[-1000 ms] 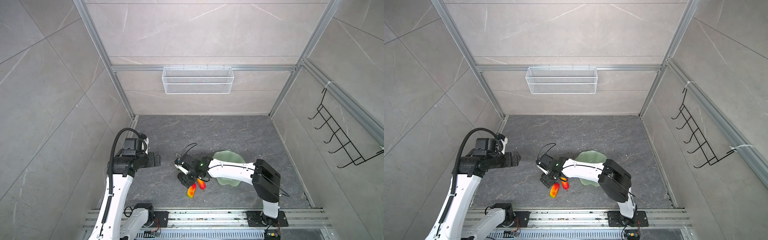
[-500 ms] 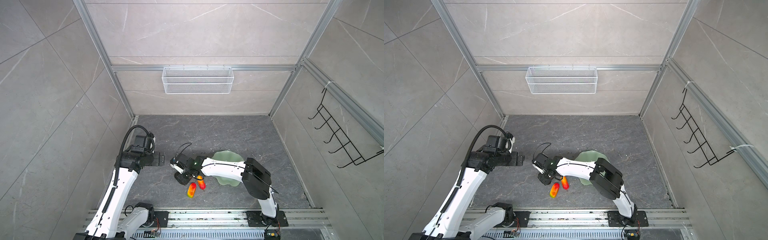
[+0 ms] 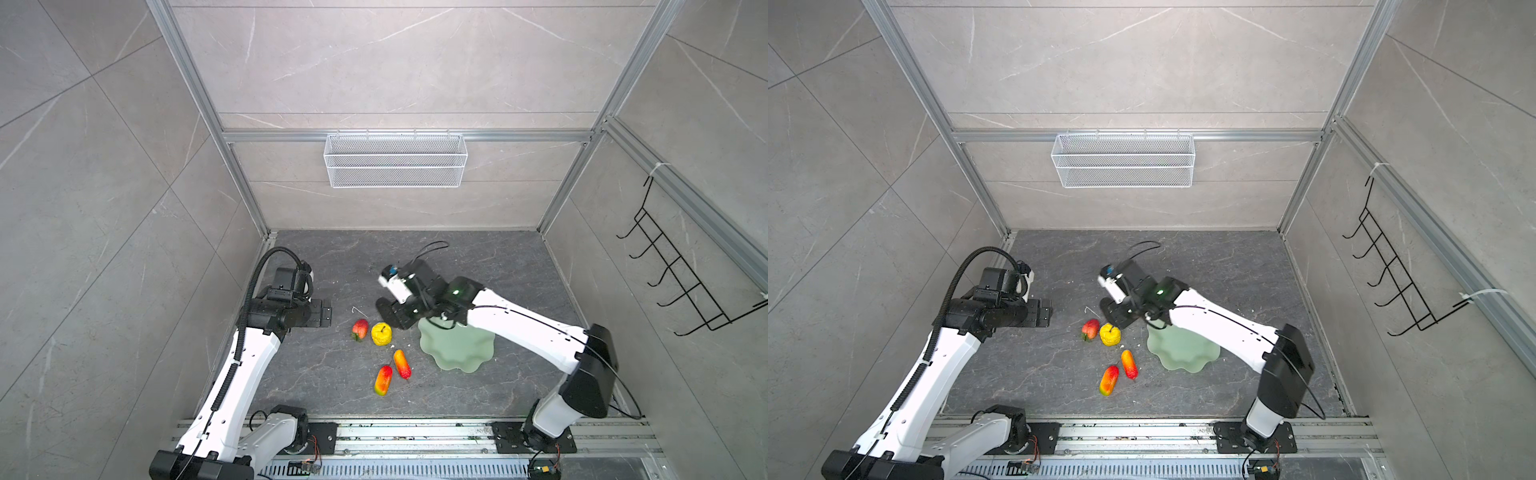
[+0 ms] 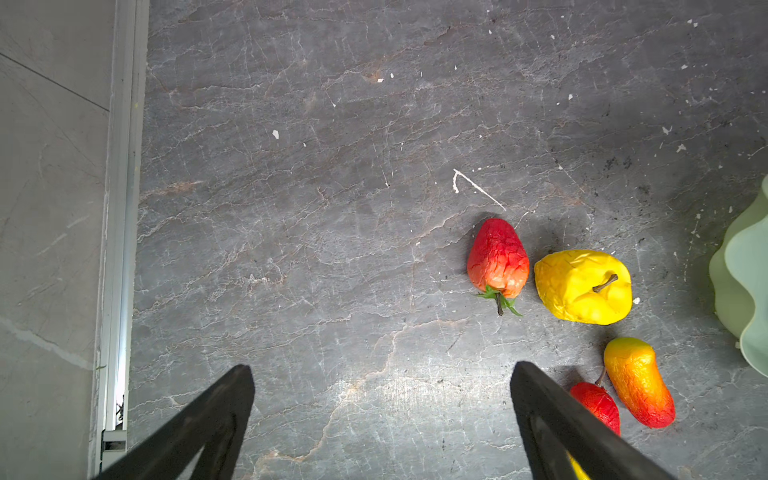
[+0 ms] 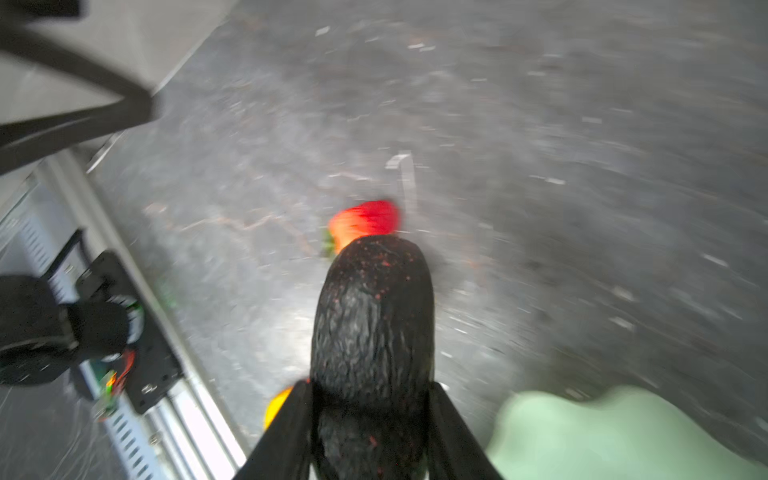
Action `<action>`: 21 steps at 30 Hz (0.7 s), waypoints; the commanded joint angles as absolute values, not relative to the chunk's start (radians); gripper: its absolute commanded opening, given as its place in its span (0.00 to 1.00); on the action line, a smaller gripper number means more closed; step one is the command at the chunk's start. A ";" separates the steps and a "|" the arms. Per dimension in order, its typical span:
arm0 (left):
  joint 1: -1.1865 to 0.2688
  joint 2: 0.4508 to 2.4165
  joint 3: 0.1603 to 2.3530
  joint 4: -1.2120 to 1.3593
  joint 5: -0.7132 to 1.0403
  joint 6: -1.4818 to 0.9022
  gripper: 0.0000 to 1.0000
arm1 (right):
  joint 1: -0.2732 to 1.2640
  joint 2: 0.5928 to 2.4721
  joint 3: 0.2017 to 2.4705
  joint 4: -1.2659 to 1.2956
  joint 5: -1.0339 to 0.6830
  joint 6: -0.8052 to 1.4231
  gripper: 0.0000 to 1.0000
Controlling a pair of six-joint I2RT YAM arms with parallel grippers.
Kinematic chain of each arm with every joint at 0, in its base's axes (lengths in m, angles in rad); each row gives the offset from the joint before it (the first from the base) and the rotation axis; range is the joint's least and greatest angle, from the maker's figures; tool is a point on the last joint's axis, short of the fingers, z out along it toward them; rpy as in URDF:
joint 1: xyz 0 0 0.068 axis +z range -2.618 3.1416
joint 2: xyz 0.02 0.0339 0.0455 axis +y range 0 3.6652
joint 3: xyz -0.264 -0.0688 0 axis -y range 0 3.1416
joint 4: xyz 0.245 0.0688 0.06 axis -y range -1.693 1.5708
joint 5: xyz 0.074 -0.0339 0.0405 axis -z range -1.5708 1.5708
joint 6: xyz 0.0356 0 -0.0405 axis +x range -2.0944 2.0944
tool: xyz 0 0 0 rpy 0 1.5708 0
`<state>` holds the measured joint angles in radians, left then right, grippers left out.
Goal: Place and organize the fake fruits in the fruit bowl
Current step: 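Carry the avocado into the green bowl and open the right gripper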
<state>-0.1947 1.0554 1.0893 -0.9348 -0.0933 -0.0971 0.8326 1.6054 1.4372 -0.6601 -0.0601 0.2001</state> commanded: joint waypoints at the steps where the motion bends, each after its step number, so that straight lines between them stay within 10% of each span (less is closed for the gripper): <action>1: -0.196 1.058 1.097 -0.908 -0.062 -0.075 1.00 | 0.769 1.567 1.316 -0.738 0.044 0.239 0.17; 21: -0.198 1.068 1.116 -0.918 -0.068 -0.079 1.00 | 0.647 1.661 1.028 -0.617 0.102 0.328 0.13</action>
